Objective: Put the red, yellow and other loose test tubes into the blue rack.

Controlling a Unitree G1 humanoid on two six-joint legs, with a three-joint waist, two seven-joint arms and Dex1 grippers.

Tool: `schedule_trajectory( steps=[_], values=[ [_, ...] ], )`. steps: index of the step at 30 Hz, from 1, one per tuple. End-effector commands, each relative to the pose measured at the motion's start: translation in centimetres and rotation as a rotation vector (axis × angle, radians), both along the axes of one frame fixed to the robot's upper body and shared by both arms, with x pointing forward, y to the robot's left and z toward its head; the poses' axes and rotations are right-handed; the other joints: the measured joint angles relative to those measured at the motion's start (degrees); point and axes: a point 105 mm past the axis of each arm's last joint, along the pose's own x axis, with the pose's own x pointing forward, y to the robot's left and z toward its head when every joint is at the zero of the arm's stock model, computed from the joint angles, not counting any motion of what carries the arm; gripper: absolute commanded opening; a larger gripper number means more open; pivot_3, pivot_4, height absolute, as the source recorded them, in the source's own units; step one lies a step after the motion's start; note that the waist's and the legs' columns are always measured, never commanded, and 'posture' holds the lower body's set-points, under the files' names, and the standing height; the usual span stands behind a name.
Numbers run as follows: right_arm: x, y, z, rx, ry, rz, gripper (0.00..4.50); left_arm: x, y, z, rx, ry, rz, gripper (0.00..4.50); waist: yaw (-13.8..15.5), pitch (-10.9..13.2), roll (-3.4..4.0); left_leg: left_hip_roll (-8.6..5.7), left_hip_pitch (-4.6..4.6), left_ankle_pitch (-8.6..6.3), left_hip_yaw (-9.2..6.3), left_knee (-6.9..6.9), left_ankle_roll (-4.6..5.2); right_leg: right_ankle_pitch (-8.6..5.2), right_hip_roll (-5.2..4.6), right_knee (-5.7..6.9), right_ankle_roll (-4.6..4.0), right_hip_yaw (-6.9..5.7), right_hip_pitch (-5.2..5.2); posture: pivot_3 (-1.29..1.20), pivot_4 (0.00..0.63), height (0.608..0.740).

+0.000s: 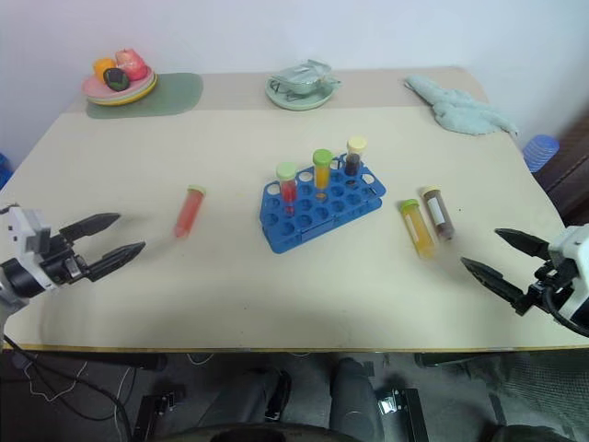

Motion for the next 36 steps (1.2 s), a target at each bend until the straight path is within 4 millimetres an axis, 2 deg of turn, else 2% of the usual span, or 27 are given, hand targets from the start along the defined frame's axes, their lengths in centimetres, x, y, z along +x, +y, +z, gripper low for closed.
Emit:
schedule_trajectory(
  steps=[1, 18, 22, 25, 28, 31, 36],
  values=[
    [-0.2, 0.3, 0.9, -0.015, -0.036, 0.014, 3.87, 0.0, 0.3, 0.8, 0.035, -0.027, -0.004, 4.45, 0.0, 0.0, 0.0, 0.0, 0.0, 0.0, 0.01, 0.0, 0.0, 0.0, 0.0, 0.0, 0.0, 0.0, 0.0, 0.0, 0.15, 0.74],
    [0.7, 0.6, 0.8, 0.009, -0.034, 0.024, 3.87, 0.3, -1.3, 1.4, -0.043, -0.051, -0.079, 4.45, 0.0, 0.0, 0.0, 0.02, 0.02, -0.01, 0.07, -0.05, 0.0, 0.0, 0.0, -0.06, 0.0, 0.05, 0.0, 0.0, 0.15, 0.74],
    [2.1, 0.3, 0.5, -0.01, 0.051, -0.08, 3.87, 0.4, -2.3, 2.6, -0.113, -0.057, -0.168, 4.45, 0.0, 0.0, 0.0, 0.02, 0.02, -0.01, 0.08, -0.06, 0.01, 0.01, 0.0, -0.06, -0.01, 0.06, -0.01, 0.0, 0.15, 0.74],
    [3.8, 0.1, 0.8, -0.055, 0.092, -0.163, 3.87, 0.5, -3.7, 3.4, -0.142, -0.073, -0.256, 4.45, -0.1, 0.0, 0.04, 0.02, 0.03, 0.0, 0.11, -0.06, -0.01, 0.01, 0.0, -0.05, -0.01, 0.08, -0.03, 0.0, 0.15, 0.74],
    [5.9, -0.1, 1.9, -0.058, 0.087, -0.225, 3.87, 0.7, -5.3, 4.3, -0.18, -0.099, -0.319, 4.45, -0.1, 0.1, 0.06, 0.05, 0.01, 0.12, 0.19, -0.06, -0.22, 0.04, 0.0, -0.05, -0.05, 0.12, -0.07, 0.0, 0.15, 0.74],
    [8.5, 0.6, 3.5, -0.029, 0.139, -0.236, 3.87, 1.0, -8.3, 5.0, -0.173, -0.136, -0.406, 4.45, -0.1, 0.1, 0.12, 0.07, 0.0, 0.16, 0.22, -0.06, -0.27, 0.04, 0.0, -0.07, -0.05, 0.14, -0.08, 0.0, 0.15, 0.74],
    [11.8, 1.2, 4.3, 0.012, 0.305, -0.295, 3.87, 1.0, -11.7, 4.7, -0.137, -0.154, -0.524, 4.45, -0.1, 0.2, 0.08, 0.16, -0.08, 0.17, 0.32, -0.09, -0.28, 0.11, 0.04, -0.37, -0.11, 0.2, -0.1, 0.0, 0.15, 0.74]
  ],
)
